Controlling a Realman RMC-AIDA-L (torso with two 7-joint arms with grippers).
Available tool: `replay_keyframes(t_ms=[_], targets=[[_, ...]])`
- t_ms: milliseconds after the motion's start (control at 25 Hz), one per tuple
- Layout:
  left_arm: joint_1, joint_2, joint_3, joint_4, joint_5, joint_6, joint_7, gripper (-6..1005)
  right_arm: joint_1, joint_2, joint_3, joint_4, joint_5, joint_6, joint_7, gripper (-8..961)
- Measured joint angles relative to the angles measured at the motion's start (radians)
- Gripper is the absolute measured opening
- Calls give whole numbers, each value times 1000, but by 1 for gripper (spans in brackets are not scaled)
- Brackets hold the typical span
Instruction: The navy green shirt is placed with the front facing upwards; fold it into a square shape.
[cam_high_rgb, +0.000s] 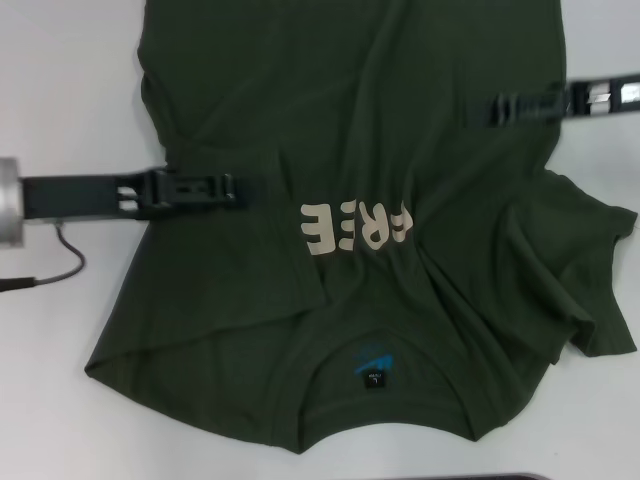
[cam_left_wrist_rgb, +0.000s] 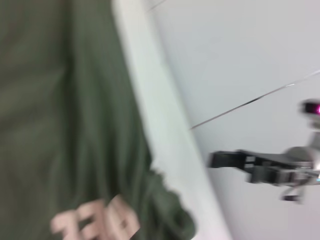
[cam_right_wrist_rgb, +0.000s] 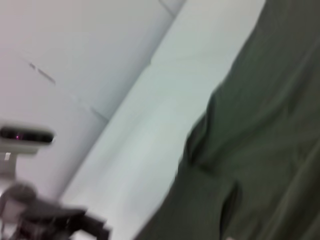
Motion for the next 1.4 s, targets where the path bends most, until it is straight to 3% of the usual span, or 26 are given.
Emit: replay_keyframes(t_ms=[160,280,520,560,600,720,800,960,1120,1400], targets=[[40,10,-54,-6,-33,94,202,600,-32,5,109,42,113,0,-63,742],[90,11,-57,-11,-34,137,421,598,-55,0,118,49,170,-27,-75,745],[191,-6,-66,23,-85,169,728,595,-64,-27,116,32,105,-81,-67,740],[197,-6,-65,27,-90,175,742,594,-68,-46,118,26,74,-110,-55,739],[207,-6,-65,32,-95,184,760,596,-68,-46,118,26,74,-110,-55,739],[220,-4,-67,42,-97,197,757,603,-83,-84,118,13,26,-151,12,737],[222,4,-73,44,-97,194,713,607,-97,-97,117,-22,-27,-188,67,736],[212,21,-112,45,-103,194,626,603,-122,-108,126,-103,-201,-294,142,735],[188,25,-161,47,-109,194,588,600,-136,-114,135,-127,-363,-311,186,735],[166,20,-177,49,-111,188,587,599,-156,-114,185,-128,-411,-292,196,736]])
